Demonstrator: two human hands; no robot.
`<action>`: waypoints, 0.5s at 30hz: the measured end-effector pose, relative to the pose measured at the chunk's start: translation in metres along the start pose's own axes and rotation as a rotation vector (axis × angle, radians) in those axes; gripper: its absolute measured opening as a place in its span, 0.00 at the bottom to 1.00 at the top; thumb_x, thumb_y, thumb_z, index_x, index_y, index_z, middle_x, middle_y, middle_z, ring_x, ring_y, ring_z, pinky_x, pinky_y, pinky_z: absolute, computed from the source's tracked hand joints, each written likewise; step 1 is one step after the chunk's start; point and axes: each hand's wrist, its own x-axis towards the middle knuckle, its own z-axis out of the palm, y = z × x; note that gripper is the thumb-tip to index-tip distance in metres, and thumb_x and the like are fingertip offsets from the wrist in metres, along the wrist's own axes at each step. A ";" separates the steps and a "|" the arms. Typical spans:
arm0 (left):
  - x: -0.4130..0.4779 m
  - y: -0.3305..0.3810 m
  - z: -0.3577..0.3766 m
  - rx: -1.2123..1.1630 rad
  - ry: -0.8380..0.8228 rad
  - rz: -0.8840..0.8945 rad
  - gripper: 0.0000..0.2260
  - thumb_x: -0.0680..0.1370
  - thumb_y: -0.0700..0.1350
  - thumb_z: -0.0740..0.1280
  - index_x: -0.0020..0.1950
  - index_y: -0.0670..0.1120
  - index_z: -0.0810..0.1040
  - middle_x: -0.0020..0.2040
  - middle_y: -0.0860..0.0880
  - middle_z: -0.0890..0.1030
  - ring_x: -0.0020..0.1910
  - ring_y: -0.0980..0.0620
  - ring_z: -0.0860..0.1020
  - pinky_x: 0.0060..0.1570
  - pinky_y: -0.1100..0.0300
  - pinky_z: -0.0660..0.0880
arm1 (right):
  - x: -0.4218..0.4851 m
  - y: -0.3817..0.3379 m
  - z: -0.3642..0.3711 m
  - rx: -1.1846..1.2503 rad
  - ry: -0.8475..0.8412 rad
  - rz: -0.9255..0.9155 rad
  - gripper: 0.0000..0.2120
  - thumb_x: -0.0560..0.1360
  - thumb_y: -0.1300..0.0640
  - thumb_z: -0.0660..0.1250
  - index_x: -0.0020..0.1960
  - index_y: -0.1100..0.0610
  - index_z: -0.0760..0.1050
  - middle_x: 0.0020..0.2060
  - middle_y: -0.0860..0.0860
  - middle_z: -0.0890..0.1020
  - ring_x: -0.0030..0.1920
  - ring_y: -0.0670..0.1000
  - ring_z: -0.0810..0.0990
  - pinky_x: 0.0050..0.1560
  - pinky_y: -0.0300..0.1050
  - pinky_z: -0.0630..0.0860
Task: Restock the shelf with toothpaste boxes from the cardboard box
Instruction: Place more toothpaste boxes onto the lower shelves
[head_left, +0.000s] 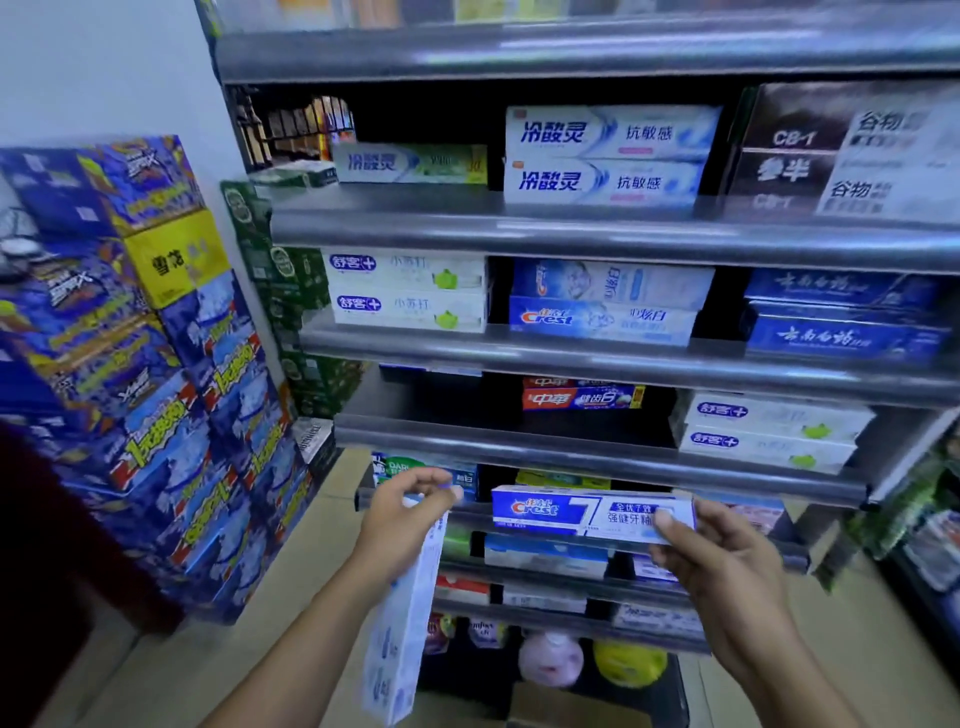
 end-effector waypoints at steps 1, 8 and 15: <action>0.003 0.006 -0.002 0.002 -0.036 0.009 0.05 0.74 0.49 0.77 0.49 0.54 0.86 0.46 0.56 0.84 0.47 0.61 0.83 0.47 0.63 0.75 | 0.002 -0.001 0.009 0.008 -0.010 -0.012 0.18 0.62 0.62 0.79 0.49 0.55 0.77 0.29 0.43 0.75 0.32 0.48 0.81 0.35 0.40 0.81; 0.025 0.023 -0.031 -0.054 -0.041 -0.015 0.08 0.72 0.51 0.77 0.51 0.59 0.87 0.49 0.59 0.87 0.52 0.62 0.83 0.51 0.60 0.75 | 0.016 0.007 0.079 0.032 -0.069 -0.073 0.20 0.66 0.63 0.77 0.56 0.59 0.78 0.35 0.50 0.82 0.34 0.51 0.83 0.37 0.41 0.82; 0.053 0.018 -0.072 -0.248 0.012 -0.139 0.22 0.61 0.57 0.78 0.54 0.54 0.87 0.54 0.46 0.87 0.57 0.42 0.83 0.63 0.42 0.76 | 0.034 0.037 0.149 -0.063 -0.015 -0.090 0.15 0.75 0.65 0.74 0.58 0.59 0.73 0.46 0.61 0.82 0.38 0.59 0.84 0.47 0.53 0.84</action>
